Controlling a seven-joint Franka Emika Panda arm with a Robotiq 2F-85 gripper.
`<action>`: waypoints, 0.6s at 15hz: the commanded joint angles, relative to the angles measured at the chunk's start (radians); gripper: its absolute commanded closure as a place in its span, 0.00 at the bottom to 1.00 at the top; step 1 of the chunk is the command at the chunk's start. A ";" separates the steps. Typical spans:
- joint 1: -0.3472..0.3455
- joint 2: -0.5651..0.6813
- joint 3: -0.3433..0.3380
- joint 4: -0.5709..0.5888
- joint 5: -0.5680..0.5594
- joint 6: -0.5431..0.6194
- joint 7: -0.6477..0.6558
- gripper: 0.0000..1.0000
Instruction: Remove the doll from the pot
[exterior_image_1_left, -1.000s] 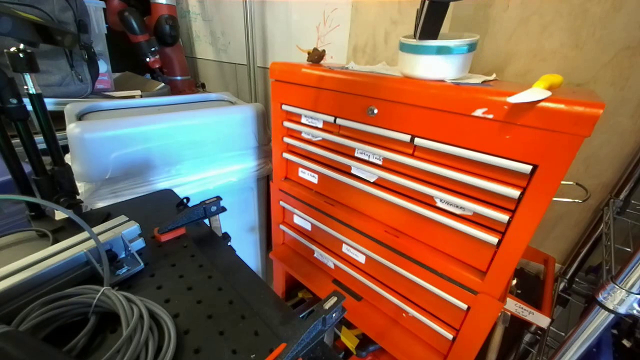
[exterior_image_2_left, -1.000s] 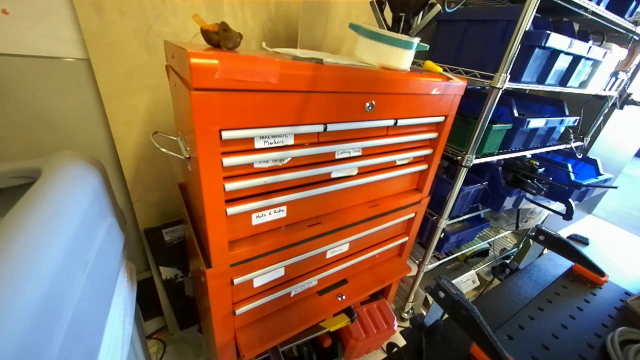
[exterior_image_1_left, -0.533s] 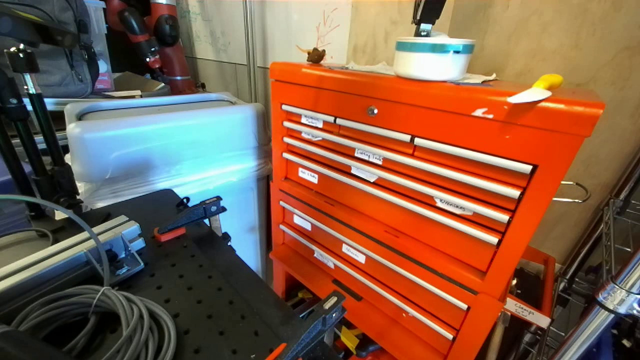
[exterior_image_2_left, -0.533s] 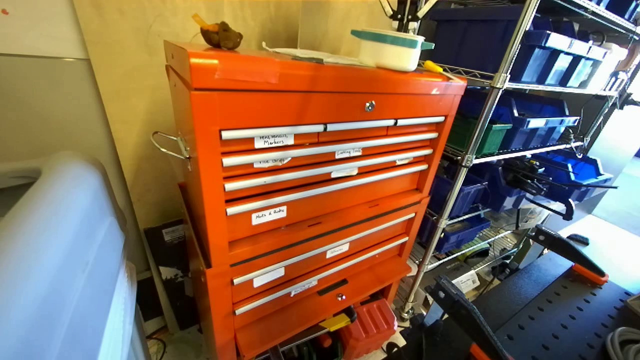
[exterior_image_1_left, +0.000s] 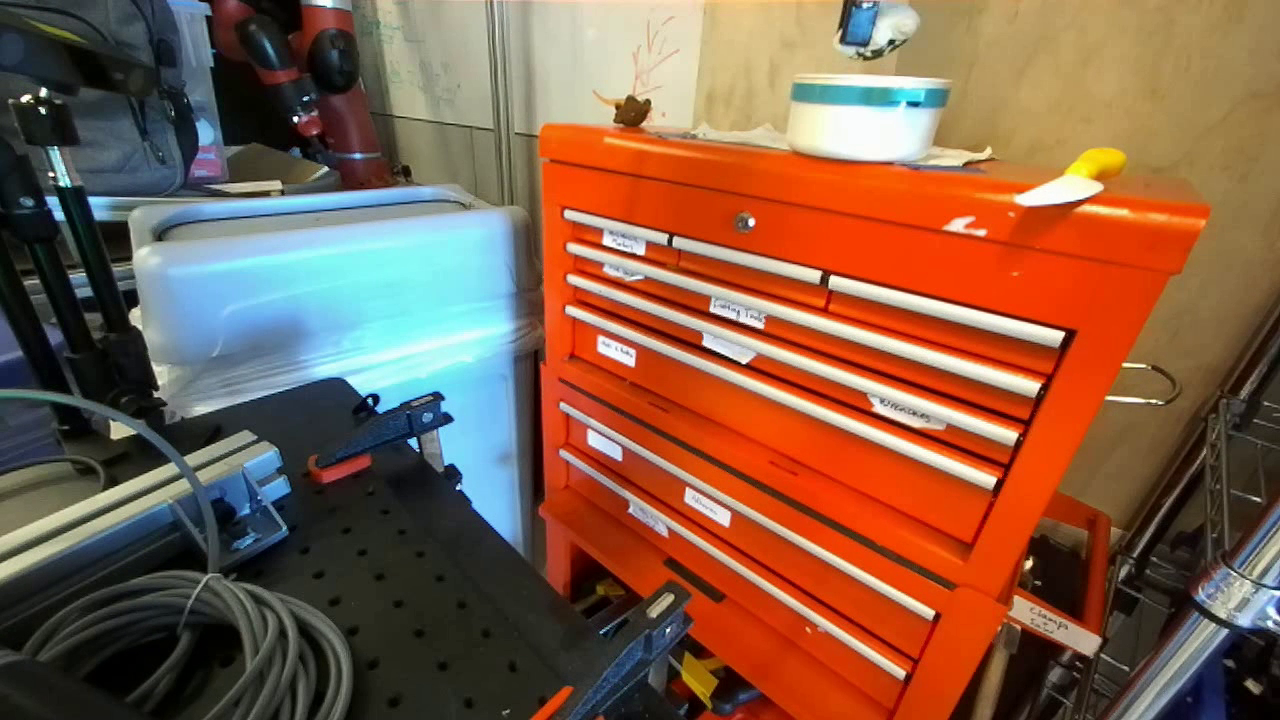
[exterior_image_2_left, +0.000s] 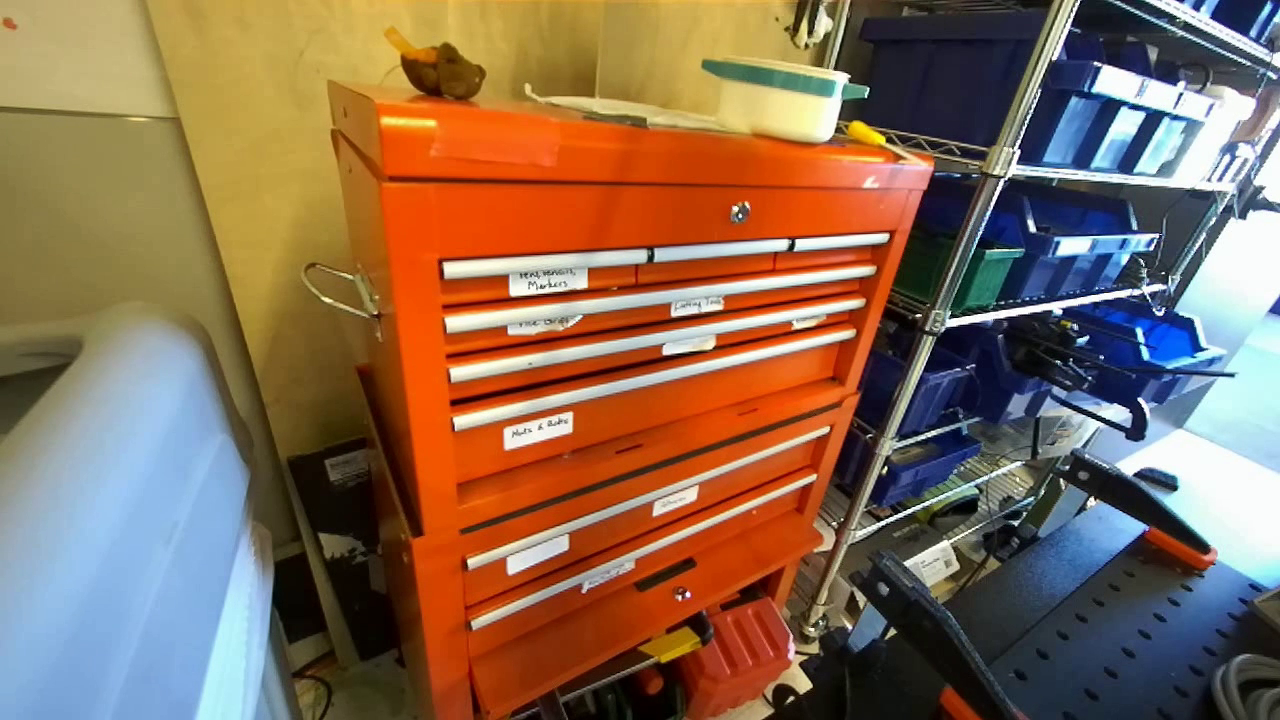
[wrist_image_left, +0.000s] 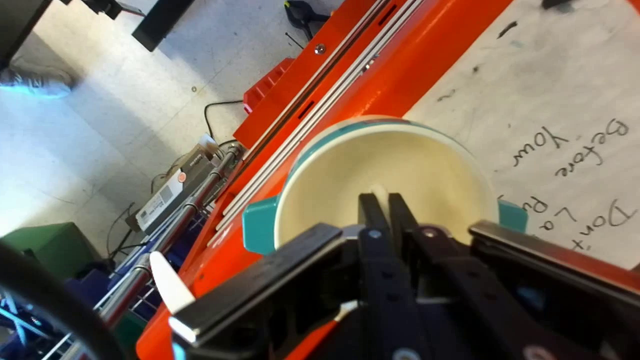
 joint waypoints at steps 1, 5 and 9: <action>-0.033 -0.077 0.036 -0.019 0.081 -0.031 -0.180 0.98; 0.010 -0.055 0.064 0.015 0.122 -0.022 -0.184 0.98; 0.073 -0.001 0.096 0.013 0.096 0.023 -0.129 0.98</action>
